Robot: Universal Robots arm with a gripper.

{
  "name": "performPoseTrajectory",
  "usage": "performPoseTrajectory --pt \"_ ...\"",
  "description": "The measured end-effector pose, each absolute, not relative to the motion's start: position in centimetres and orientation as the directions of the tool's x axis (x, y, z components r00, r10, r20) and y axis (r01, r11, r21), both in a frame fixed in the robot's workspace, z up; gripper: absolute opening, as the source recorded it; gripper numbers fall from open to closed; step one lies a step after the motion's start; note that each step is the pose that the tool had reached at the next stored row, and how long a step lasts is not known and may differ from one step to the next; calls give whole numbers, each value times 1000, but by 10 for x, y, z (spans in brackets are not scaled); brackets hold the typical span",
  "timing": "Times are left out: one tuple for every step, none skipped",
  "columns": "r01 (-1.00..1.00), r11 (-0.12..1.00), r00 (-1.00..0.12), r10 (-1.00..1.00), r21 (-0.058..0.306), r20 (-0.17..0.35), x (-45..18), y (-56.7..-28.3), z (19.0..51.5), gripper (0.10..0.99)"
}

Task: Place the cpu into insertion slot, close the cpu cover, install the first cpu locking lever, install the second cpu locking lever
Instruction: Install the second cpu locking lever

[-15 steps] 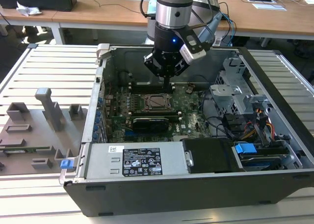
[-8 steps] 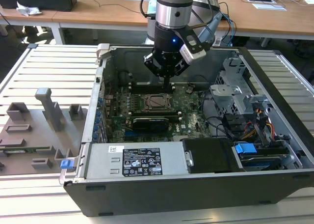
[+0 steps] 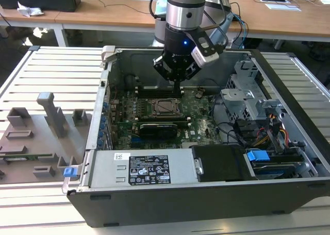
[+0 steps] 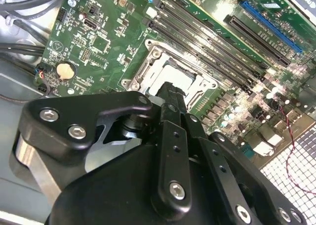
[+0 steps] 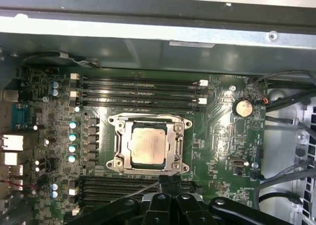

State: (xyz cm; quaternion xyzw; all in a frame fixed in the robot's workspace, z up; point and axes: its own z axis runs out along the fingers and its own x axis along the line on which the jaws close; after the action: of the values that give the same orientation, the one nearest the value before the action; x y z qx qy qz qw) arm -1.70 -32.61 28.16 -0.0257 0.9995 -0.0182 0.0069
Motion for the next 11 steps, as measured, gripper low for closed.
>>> performPoseTrajectory --pt "-51 998 -999 -52 -37 -13 -17 -328 282 106" --pt "-51 998 -999 -52 -37 -13 -17 -330 281 106" --pt "-51 998 -999 -52 -37 -13 -17 -332 281 106" --pt "-51 998 -999 -52 -37 -13 -17 -337 281 106" --pt "-51 998 -999 -52 -37 -13 -17 -339 281 106" --pt "-51 998 -999 -52 -37 -13 -17 -342 281 106" --pt "-51 998 -999 -52 -36 -13 -17 -346 281 106" --pt "-51 998 -999 -52 -36 -13 -17 -348 281 106" --pt "-51 998 -999 -52 -36 -13 -17 -349 281 106" --pt "-51 998 -999 -52 -36 -13 -17 -352 281 106" --pt "-51 998 -999 -52 -36 -13 -17 -355 281 106"
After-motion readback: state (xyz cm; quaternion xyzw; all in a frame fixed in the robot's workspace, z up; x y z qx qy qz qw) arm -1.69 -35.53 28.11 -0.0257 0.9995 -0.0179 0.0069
